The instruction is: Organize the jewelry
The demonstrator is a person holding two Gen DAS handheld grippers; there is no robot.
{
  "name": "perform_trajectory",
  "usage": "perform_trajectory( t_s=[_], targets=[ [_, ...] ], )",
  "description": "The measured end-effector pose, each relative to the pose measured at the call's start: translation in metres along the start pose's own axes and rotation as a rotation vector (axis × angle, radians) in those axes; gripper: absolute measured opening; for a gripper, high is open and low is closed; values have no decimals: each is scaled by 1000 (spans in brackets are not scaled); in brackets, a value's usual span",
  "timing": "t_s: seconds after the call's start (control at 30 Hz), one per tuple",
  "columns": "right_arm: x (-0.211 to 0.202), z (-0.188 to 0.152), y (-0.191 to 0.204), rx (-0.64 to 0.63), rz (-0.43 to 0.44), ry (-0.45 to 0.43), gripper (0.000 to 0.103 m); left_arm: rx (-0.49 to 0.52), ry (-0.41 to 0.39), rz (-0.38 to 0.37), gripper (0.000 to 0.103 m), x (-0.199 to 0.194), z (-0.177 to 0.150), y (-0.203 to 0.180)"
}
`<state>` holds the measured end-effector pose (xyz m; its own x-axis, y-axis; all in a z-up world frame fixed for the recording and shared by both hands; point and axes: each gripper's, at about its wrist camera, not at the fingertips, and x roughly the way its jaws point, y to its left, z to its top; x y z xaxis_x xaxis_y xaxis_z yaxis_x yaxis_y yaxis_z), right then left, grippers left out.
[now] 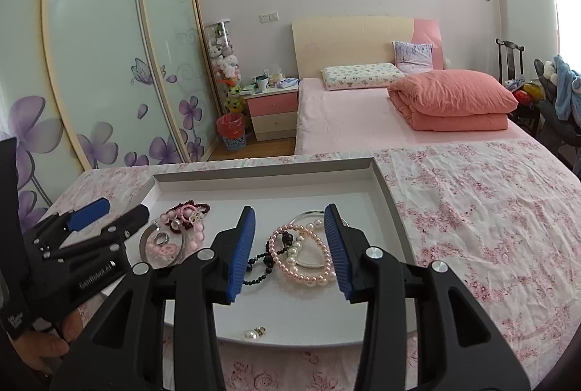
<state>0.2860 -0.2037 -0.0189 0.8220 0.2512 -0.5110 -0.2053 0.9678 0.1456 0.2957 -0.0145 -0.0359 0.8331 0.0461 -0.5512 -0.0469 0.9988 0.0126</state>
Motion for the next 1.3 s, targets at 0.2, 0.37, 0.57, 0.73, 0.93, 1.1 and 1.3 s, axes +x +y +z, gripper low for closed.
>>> perform_trajectory(
  t_s=[0.2,0.37,0.57,0.73,0.93,1.1,1.3],
  targets=[
    [-13,-3,-3,-4,-8,-5,51,-62,-13,6,73,-19,4,25],
    [-32,-10,-1,-19,-14,-6,67,-101,-32,21,83,-48,0,50],
    [-62,-22,10,-46,-9,-27,90,-119,-53,15,97,-89,-20,65],
    [-91,-32,25,-75,14,-67,101,-112,-77,-8,98,-119,-38,64],
    [-111,-42,31,-81,28,-72,101,-100,-110,-26,99,-149,-56,55],
    [-127,-52,29,-64,-3,-92,101,-72,-157,-18,99,-171,-64,44],
    [-145,-64,27,-73,-43,-132,101,-36,-188,-18,99,-188,-73,33]
  ],
)
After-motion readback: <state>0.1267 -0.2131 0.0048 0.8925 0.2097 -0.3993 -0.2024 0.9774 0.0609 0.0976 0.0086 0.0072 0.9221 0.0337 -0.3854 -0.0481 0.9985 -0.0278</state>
